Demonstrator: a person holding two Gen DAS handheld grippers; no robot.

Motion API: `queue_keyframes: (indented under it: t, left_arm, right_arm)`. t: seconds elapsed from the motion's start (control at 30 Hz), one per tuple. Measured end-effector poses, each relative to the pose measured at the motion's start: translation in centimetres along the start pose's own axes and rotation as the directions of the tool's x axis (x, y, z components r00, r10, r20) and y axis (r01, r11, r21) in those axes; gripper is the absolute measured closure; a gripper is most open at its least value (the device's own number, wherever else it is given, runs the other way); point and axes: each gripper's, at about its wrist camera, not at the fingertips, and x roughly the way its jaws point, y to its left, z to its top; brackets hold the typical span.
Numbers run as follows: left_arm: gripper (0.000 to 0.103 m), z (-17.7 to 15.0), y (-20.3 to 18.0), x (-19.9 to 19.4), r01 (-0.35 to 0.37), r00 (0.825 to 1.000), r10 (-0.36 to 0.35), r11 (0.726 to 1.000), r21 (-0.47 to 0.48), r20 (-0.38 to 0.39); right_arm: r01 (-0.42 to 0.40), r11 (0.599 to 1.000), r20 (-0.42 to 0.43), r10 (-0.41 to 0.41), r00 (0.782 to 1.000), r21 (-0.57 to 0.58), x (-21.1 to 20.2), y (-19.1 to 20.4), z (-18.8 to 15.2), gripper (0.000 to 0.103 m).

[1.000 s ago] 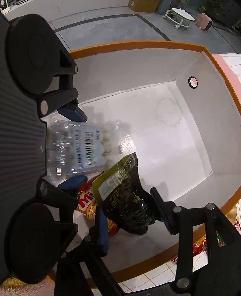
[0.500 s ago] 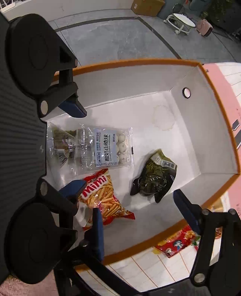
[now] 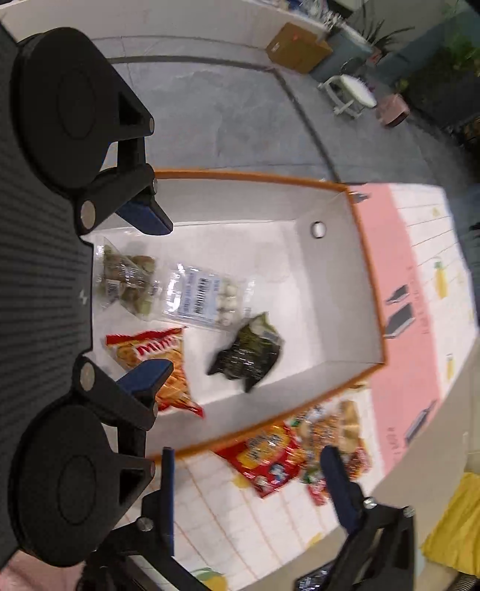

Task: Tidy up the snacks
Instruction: 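Move both grippers back to the pile, left gripper reaching the large red bag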

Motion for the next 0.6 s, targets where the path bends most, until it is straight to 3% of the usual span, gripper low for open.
queue_keyframes:
  t: [0.23,0.6]
  left_arm:
    - [0.014,-0.3,-3.2,-3.1,-0.002,0.99,0.005,1.0,-0.022,0.144]
    - [0.014,-1.2,-10.5,-2.1,0.066,0.978,-0.079,0.995,0.073,0.191]
  right_arm:
    - [0.059,0.995,0.086,-0.066,0.994,0.08,-3.2,-0.1,-4.0,0.015]
    - [0.144,0.968,0.053,-0.157,0.986,0.205,-4.5,0.0,-11.9,0.015]
